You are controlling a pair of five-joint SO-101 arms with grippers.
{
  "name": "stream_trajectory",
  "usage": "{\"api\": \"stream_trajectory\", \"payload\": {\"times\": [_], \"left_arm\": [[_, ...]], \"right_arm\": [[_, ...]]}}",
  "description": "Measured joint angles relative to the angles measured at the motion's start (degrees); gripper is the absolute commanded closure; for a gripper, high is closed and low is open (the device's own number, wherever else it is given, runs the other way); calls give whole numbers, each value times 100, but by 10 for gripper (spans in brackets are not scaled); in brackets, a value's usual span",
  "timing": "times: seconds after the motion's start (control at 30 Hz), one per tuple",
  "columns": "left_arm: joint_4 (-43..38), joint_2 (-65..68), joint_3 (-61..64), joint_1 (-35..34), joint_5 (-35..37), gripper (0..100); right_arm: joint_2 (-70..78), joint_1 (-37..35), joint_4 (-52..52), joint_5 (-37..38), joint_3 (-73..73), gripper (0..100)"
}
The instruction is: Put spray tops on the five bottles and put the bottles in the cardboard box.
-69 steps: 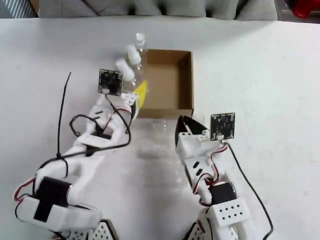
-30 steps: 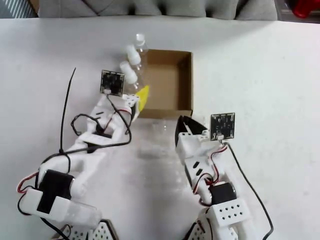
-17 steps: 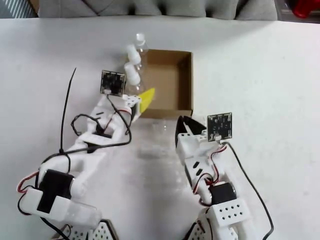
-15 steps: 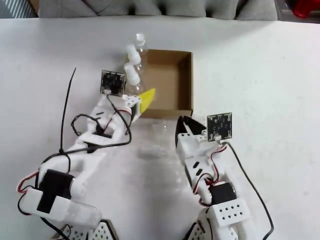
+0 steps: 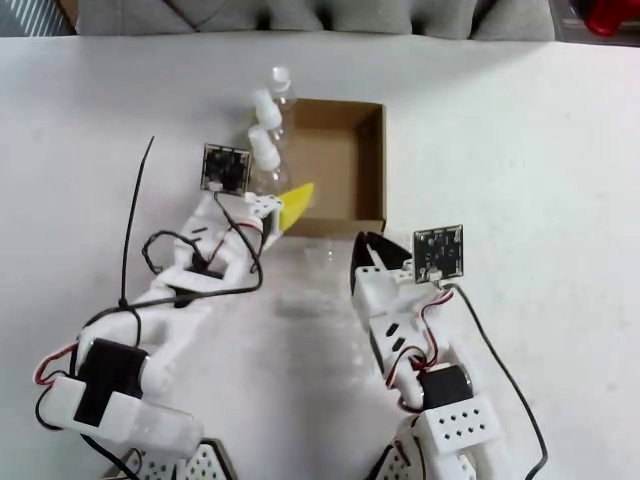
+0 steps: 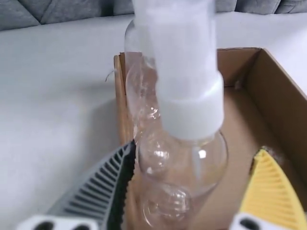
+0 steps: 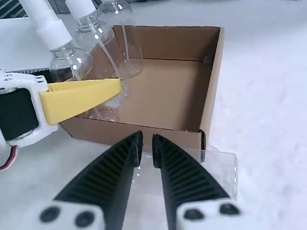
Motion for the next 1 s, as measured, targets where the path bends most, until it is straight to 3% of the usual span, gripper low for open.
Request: {"api": "stream_trajectory", "payload": {"times": [0.17, 0.47, 0.7, 1.0], "left_arm": [[0, -88, 123, -18, 0, 636], [70, -1477, 844, -18, 0, 638], [1626, -2884, 1011, -18, 0, 638], [2998, -5363, 2462, -18, 0, 638]], "right_arm": [[0, 0, 0, 0, 0, 981], [0, 0, 0, 0, 0, 981], [0, 0, 0, 0, 9, 981], [0, 0, 0, 0, 62, 981]]}}
